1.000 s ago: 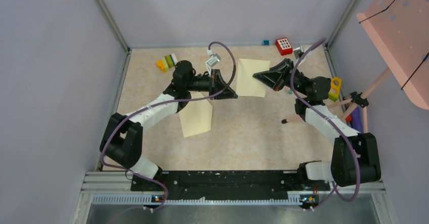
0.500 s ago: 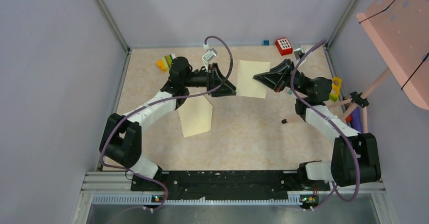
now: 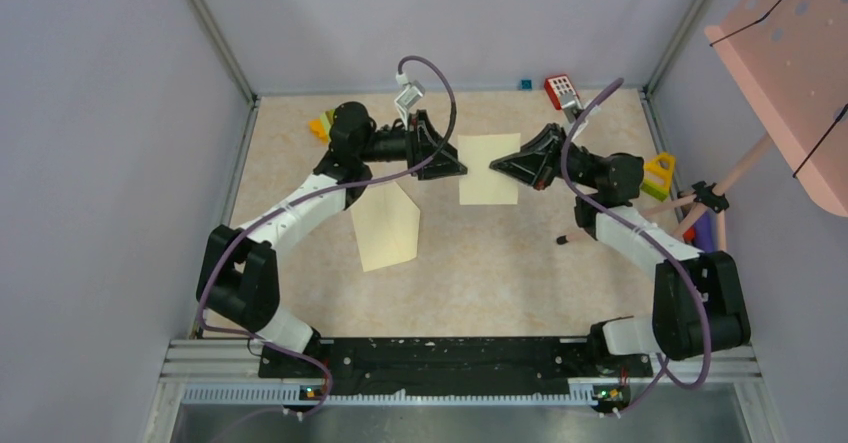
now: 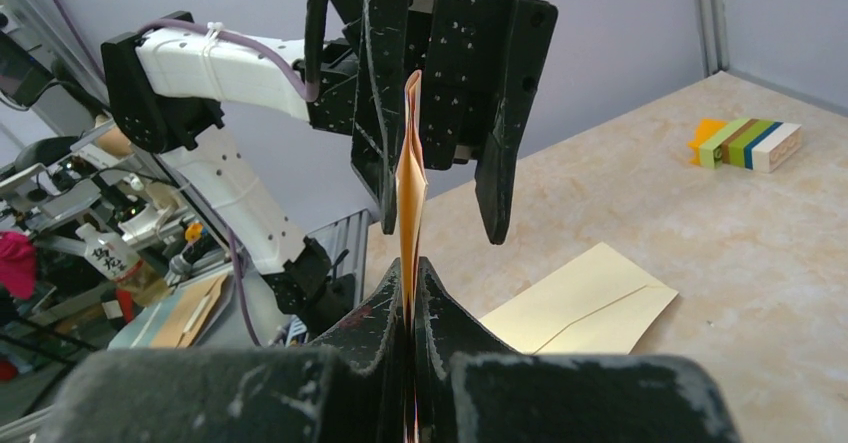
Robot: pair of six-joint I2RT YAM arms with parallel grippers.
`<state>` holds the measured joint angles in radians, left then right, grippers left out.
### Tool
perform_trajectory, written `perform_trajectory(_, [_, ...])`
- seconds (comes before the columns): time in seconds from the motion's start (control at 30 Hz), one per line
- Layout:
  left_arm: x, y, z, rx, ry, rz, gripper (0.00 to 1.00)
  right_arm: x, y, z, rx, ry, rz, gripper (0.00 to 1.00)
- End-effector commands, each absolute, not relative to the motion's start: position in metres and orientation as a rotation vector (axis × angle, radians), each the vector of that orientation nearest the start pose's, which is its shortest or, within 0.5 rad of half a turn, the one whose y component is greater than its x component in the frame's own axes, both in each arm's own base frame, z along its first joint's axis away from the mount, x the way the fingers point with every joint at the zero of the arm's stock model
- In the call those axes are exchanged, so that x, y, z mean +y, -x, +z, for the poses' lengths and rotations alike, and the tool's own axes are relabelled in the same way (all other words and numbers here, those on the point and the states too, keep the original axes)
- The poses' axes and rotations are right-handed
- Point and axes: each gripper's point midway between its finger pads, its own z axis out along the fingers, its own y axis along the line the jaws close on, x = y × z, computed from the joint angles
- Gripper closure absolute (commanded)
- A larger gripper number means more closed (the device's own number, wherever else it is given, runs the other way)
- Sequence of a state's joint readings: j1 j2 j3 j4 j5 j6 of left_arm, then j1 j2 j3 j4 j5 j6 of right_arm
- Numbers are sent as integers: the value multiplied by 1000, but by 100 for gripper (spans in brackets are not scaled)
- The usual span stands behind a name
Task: Place the letter into the envelope and seal it
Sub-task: Pick up the letter from the center of the board.
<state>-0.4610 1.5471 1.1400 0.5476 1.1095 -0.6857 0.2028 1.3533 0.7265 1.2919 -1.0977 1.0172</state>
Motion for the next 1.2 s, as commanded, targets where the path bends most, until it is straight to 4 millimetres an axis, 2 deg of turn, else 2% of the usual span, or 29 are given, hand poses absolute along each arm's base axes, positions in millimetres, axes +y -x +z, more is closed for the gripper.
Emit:
perform_trajectory(0.0, [-330,-277,339,1489,-888,-1639,46,239,-262,331,1261,734,1509,100])
perform_trajectory(0.07, [-331,-276,337,1494,-891,-1643,48,242,-263,330,1265,732,1517,100])
perform_trajectory(0.13, [-332,-276,335,1497,-893,-1646,54,243,-262,329,1265,736,1522,100])
perform_trajectory(0.2, [-334,-275,334,1500,-899,-1651,65,245,-261,329,1266,740,1525,100])
perform_trajectory(0.27, [-334,-275,334,1498,-903,-1654,90,245,-261,328,1266,742,1523,100])
perform_trajectory(0.3, [-335,-275,332,1502,-903,-1657,98,245,-261,328,1265,745,1520,100])
perform_trajectory(0.33, [-335,-274,332,1501,-903,-1659,100,245,-262,328,1266,746,1519,100])
perform_trajectory(0.37, [-335,-274,333,1500,-904,-1658,100,245,-261,328,1264,756,1516,95])
perform_trajectory(0.5, [-333,-273,332,1503,-904,-1650,100,242,-259,331,1254,786,1491,62])
perform_trajectory(0.6, [-331,-273,332,1505,-912,-1626,100,237,-260,331,1260,783,1492,52])
perform_trajectory(0.83, [-329,-270,333,1501,-929,-1615,100,237,-246,313,1288,836,1592,49])
perform_trajectory(0.97, [-329,-271,331,1507,-925,-1614,100,237,-242,308,1278,887,1589,50])
perform_trajectory(1.17, [-328,-270,332,1508,-922,-1614,100,237,-259,294,1347,851,1484,56])
